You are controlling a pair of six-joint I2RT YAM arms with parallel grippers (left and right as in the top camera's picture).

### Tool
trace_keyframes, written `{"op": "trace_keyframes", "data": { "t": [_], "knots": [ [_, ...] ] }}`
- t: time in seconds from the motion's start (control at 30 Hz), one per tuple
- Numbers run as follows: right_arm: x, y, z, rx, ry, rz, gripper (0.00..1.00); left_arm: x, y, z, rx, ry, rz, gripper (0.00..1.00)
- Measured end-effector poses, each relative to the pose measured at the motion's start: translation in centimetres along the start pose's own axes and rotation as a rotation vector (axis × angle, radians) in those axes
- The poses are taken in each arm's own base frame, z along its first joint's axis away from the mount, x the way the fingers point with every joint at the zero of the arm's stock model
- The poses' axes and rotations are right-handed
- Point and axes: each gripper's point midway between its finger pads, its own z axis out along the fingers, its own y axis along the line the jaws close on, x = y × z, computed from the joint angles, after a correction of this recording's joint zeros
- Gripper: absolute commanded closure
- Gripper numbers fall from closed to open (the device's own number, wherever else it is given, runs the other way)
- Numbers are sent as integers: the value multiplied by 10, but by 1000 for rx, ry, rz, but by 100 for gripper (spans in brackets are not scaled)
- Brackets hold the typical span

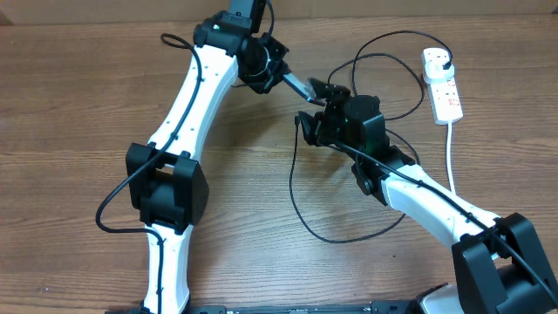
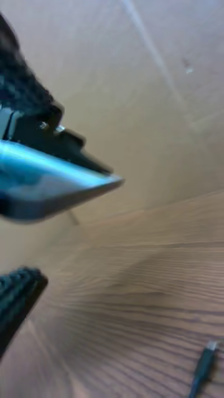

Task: Plug charger to phone and switch on socket
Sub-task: 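Open the right gripper and carry the phone leftward with the left gripper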

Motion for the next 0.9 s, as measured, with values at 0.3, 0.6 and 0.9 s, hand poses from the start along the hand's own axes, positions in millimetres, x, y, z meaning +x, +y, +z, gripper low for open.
{"op": "trace_keyframes", "data": {
  "t": [0.3,0.6,0.9],
  "knots": [
    [-37,-8,-4,60,-123,-275,0,-30,14,-11,-17,-29,86,96],
    [-52,-51,-12,282,-91,-734,0,-2,23,-31,105,254,391,96],
    [-29,-106,-32,465,248,-1072,0,3,46,-81,328,466,568,96]
  ]
}}
